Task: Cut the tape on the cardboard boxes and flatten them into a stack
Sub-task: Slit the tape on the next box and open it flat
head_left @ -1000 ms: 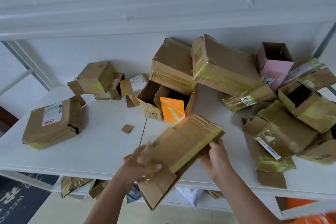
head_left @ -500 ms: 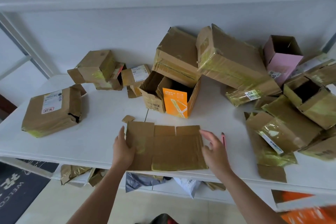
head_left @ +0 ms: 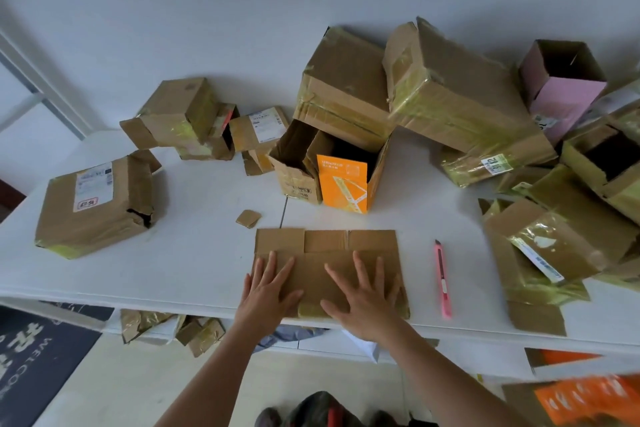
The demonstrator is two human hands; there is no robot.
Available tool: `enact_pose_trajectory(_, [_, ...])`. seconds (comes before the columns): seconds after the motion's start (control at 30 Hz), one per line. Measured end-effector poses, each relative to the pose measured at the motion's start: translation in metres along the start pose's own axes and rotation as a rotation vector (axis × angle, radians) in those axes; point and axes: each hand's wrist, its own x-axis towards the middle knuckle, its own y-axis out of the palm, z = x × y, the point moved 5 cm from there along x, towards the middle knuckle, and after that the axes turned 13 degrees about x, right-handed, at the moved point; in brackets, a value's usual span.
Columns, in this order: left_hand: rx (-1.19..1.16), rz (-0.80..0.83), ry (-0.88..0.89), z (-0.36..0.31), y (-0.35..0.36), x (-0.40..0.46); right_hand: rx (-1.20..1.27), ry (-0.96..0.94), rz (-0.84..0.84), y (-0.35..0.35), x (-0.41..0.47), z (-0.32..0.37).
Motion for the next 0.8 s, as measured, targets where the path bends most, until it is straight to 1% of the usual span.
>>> enact_pose_trajectory(0.13, [0.002, 0.011, 0.051, 0.006, -0.006, 0.013, -0.07, 0.08, 0.002, 0.01, 0.007, 0.009])
enact_pose_trajectory(0.3, [-0.038, 0.026, 0.126, 0.013, -0.01, 0.028, -0.051, 0.157, 0.092, 0.008, 0.015, 0.016])
enact_pose_trajectory(0.37, [-0.194, 0.067, 0.18, 0.016, -0.02, 0.03, -0.013, 0.187, 0.118, -0.001, 0.014, 0.023])
enact_pose_trajectory(0.4, [-0.291, 0.052, 0.19, 0.021, -0.027, 0.03, 0.021, 0.197, 0.115, -0.006, 0.014, 0.028])
enact_pose_trajectory(0.43, [-0.343, -0.002, 0.18, 0.03, -0.037, 0.028, 0.049, 0.201, 0.096, -0.012, 0.014, 0.035])
enact_pose_trajectory(0.53, [-0.32, -0.277, 0.065, 0.079, -0.068, 0.017, 0.076, 0.15, -0.048, -0.025, 0.018, 0.072])
enact_pose_trajectory(0.6, [-0.313, -0.389, -0.06, 0.122, -0.085, 0.007, 0.129, 0.049, -0.111, -0.023, 0.026, 0.111])
enact_pose_trajectory(0.67, [-0.32, -0.477, -0.184, 0.167, -0.103, -0.003, 0.171, -0.059, -0.092, -0.013, 0.04, 0.158])
enact_pose_trajectory(0.8, [-0.375, -0.612, -0.429, 0.263, -0.131, -0.023, 0.253, -0.212, 0.02, 0.017, 0.076, 0.251])
